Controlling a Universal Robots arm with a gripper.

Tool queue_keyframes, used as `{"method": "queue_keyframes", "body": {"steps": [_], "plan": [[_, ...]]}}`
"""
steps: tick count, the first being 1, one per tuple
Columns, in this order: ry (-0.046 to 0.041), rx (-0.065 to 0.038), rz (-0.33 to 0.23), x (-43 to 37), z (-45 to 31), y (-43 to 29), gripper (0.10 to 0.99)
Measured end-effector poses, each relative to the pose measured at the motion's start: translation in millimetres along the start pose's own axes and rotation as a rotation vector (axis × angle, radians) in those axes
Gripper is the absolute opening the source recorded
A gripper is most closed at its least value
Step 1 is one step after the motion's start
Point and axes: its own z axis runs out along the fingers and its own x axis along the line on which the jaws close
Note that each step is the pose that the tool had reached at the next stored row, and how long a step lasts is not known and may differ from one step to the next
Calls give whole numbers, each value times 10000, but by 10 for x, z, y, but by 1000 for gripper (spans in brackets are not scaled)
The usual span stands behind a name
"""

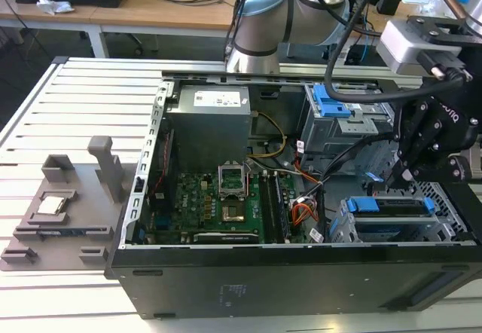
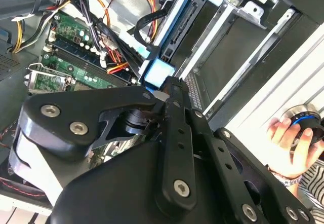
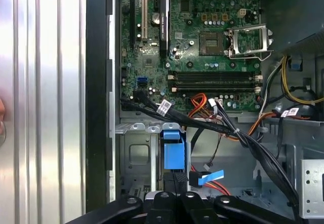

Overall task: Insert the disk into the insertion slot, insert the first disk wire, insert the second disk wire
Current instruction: 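Insert the first disk wire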

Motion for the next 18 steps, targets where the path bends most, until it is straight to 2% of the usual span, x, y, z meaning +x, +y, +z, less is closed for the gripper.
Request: {"method": "queue_keyframes", "body": {"steps": [3, 8, 9, 14, 18], "plan": [[1, -7, -1, -8, -4, -101, 106], [5, -16, 0, -59, -13, -327, 106], [15, -16, -1, -102, -15, -386, 106], [48, -16, 1, -300, -18, -493, 106], [79, -40, -5, -379, 20, -605, 106]]}}
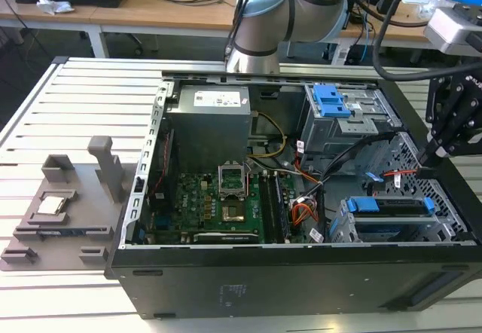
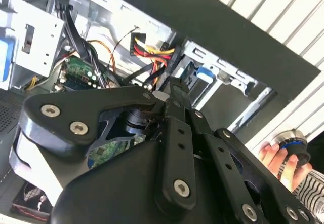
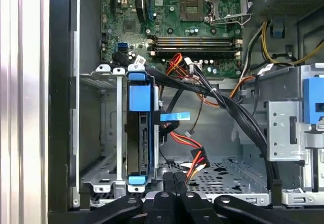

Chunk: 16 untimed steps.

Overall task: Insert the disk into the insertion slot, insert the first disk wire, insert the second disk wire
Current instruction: 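Insert the first disk wire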

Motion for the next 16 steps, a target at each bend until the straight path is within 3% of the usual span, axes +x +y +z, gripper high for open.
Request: {"method": "queue_keyframes", "body": {"steps": [3, 4, 7, 9, 10, 11, 16], "plan": [[63, -5, -210, -28, 78, -42, 106], [164, -3, -230, -33, 79, -42, 106], [171, -4, -230, -33, 79, -42, 106], [175, -4, -230, -33, 79, -42, 235], [176, -4, -230, -33, 79, -42, 235], [178, -3, -230, -33, 79, -42, 302], [205, 6, -715, -52, 115, -39, 302]]}}
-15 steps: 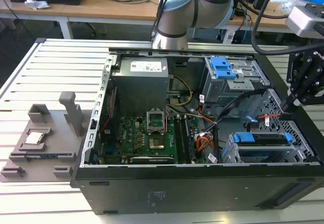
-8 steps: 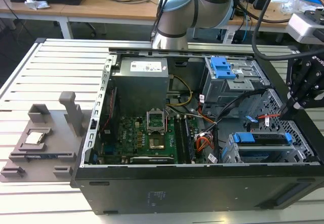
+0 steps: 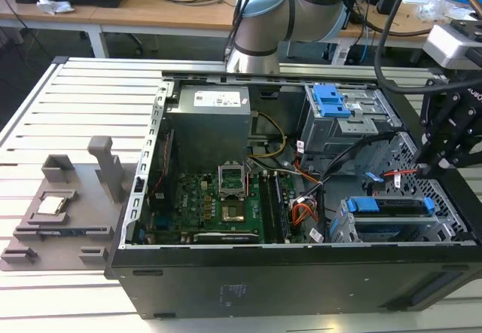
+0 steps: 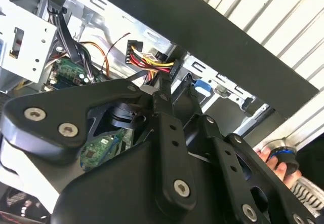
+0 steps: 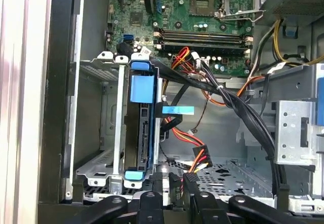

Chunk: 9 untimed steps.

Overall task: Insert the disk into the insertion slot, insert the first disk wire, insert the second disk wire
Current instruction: 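Insert the first disk wire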

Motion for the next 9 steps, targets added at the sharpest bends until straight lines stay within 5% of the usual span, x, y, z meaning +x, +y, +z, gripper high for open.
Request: {"method": "queue_keyframes", "body": {"steps": [4, 5, 7, 9], "plan": [[54, 5, -233, -86, 61, -6, 302], [128, 1, -277, -89, 68, -7, 302], [454, -15, -447, -89, 76, -10, 302], [580, -23, -591, -105, 115, -26, 302]]}}
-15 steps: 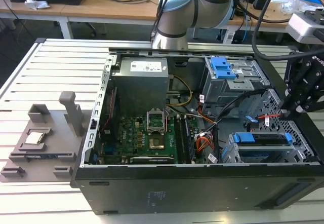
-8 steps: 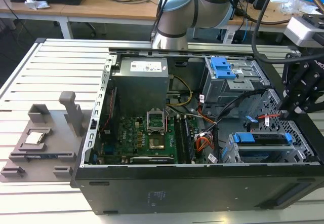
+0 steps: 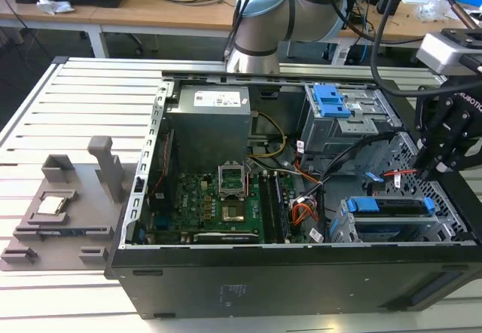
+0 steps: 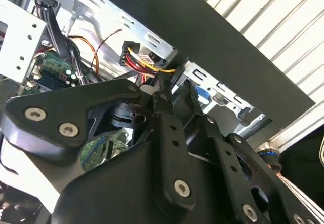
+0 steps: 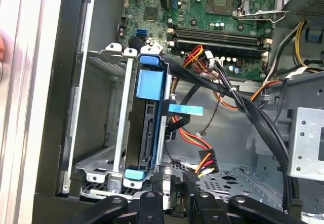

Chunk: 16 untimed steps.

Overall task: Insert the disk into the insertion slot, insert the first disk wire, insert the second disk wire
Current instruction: 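Insert the first disk wire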

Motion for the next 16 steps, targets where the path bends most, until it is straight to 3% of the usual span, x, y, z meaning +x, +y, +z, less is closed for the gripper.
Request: {"method": "queue_keyframes", "body": {"steps": [3, 7, 9, 16], "plan": [[72, -7, -25, -8, 8, -16, 302], [70, -8, -25, -8, 8, -16, 282], [71, -7, -25, -8, 8, -17, 169], [70, -7, -25, -8, 8, -18, 169]]}}
